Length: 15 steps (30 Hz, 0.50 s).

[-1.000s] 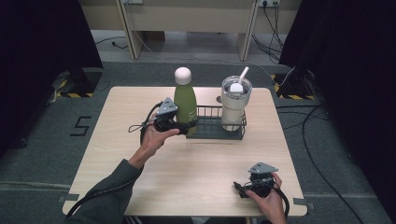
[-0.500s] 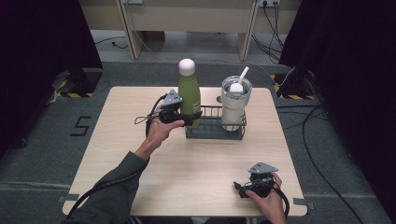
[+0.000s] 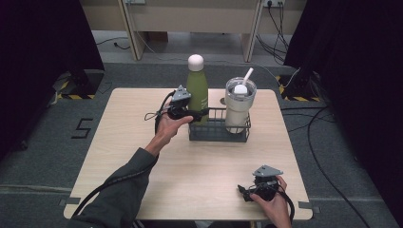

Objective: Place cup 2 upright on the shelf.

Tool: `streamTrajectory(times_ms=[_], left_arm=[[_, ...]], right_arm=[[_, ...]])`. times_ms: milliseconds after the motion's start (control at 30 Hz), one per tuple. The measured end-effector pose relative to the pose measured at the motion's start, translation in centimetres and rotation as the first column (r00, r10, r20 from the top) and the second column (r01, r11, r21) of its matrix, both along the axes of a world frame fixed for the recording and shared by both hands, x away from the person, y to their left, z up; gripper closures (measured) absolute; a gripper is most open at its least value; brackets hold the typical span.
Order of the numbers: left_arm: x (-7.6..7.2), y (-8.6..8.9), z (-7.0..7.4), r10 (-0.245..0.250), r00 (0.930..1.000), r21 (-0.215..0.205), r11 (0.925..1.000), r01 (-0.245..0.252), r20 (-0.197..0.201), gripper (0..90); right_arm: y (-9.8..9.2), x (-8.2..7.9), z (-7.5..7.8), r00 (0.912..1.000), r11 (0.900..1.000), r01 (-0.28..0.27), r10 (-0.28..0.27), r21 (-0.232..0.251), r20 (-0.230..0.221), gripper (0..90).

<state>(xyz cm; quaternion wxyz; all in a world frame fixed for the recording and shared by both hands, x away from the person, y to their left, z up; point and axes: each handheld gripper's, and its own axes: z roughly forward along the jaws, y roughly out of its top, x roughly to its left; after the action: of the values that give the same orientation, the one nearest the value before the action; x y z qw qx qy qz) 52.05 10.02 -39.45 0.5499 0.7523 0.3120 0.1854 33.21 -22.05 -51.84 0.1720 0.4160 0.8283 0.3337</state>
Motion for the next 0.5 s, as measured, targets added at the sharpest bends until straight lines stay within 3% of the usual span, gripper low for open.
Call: streamTrajectory(times_ms=[267, 500], left_arm=[[0.9, -0.2, -0.3, 0.013, 0.9999, -0.016, 0.9998, -0.013, -0.008, 20.2], [1.1, -0.9, -0.4, 0.012, 0.9999, -0.001, 0.9999, -0.012, -0.002, 20.2]], right_arm=[[0.0, 0.0, 0.0, 1.0, 1.0, 0.0, 0.0, 0.0, 0.0, 0.7], [0.0, 0.0, 0.0, 1.0, 1.0, -0.001, 0.001, 0.0, 0.001, 0.6]])
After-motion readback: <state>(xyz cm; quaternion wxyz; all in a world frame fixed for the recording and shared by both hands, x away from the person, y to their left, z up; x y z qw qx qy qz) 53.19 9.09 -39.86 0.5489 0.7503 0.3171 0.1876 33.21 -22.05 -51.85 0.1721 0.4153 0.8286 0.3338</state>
